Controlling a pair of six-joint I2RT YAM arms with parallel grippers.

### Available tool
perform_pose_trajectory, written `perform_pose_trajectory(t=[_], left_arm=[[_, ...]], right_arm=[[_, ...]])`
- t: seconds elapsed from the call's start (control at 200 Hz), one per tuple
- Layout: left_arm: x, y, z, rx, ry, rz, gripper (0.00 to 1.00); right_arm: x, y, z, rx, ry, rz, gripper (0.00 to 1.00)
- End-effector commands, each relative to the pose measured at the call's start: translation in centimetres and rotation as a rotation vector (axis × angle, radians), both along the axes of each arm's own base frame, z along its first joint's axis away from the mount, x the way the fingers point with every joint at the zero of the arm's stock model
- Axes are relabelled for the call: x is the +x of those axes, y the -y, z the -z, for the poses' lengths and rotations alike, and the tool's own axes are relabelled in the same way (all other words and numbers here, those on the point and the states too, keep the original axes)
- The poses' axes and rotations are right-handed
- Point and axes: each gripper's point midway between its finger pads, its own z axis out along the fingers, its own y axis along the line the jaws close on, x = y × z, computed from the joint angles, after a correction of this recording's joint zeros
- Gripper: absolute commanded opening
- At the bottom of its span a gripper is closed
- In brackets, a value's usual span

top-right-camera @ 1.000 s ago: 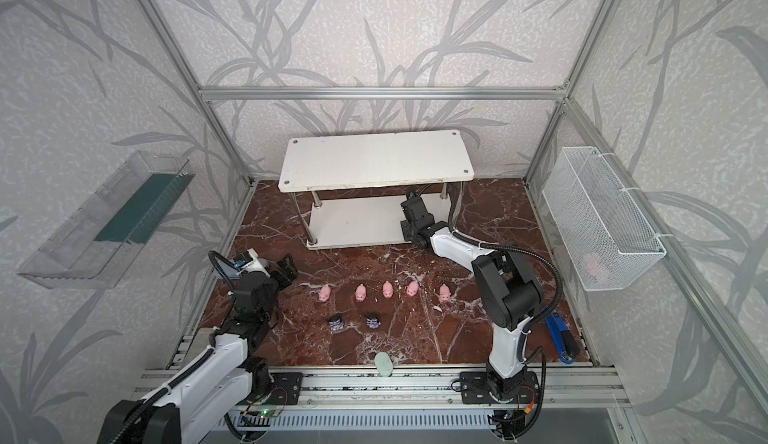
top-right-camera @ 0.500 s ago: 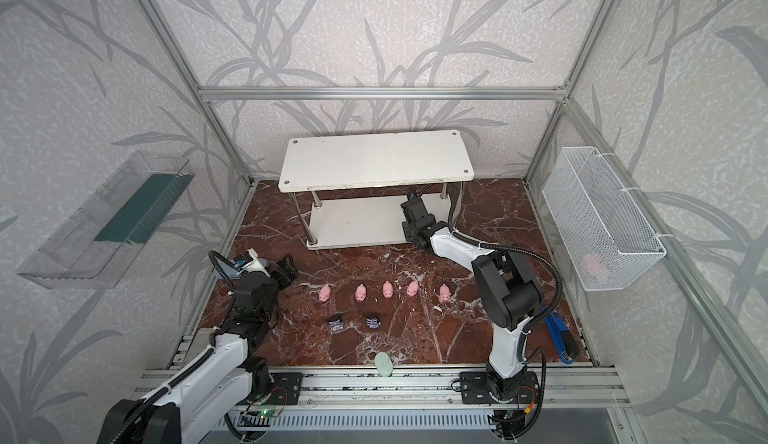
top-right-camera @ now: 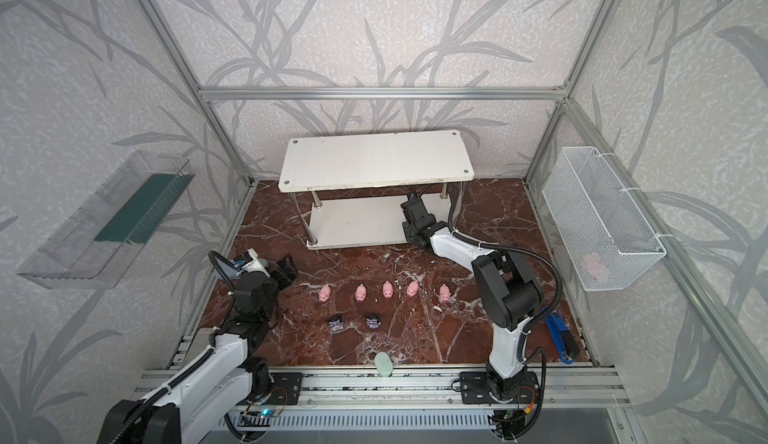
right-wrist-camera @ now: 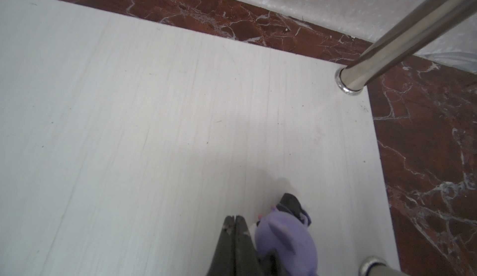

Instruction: Place and organize the plastic toys onto the shelf

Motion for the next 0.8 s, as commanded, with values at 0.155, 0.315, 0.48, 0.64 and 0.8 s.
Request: perform_pose_trajectory(t=[0.155, 0.315, 0.48, 0.64, 0.8], left_arm=[[-0.1, -0.3, -0.2, -0.010, 0.013, -0.018, 0.83], [-0.1, -0.3, -0.2, -0.008, 0.013, -0.019, 0.84], [-0.1, -0.3, -0.1, -0.010, 0.011, -0.020, 0.84], [-0.1, -0.3, -0.1, -0.011, 0.012, -0.018, 0.84], [-0.1, -0.3, -0.2, -0.011, 0.013, -0.020, 0.84]], right_arm=[[0.7, -0.8, 0.2, 0.012, -0.008, -0.017, 0.00], [0.6, -0.8, 0.6, 0.010, -0.014, -0.018, 0.00], [0.3, -0.8, 1.3, 0.008, -0.034, -0.022, 0.00], [0.3, -0.7, 1.8, 0.006, -0.041, -0.019, 0.00], [0.1, -0.5, 1.7, -0.005, -0.042, -0.014, 0.00]])
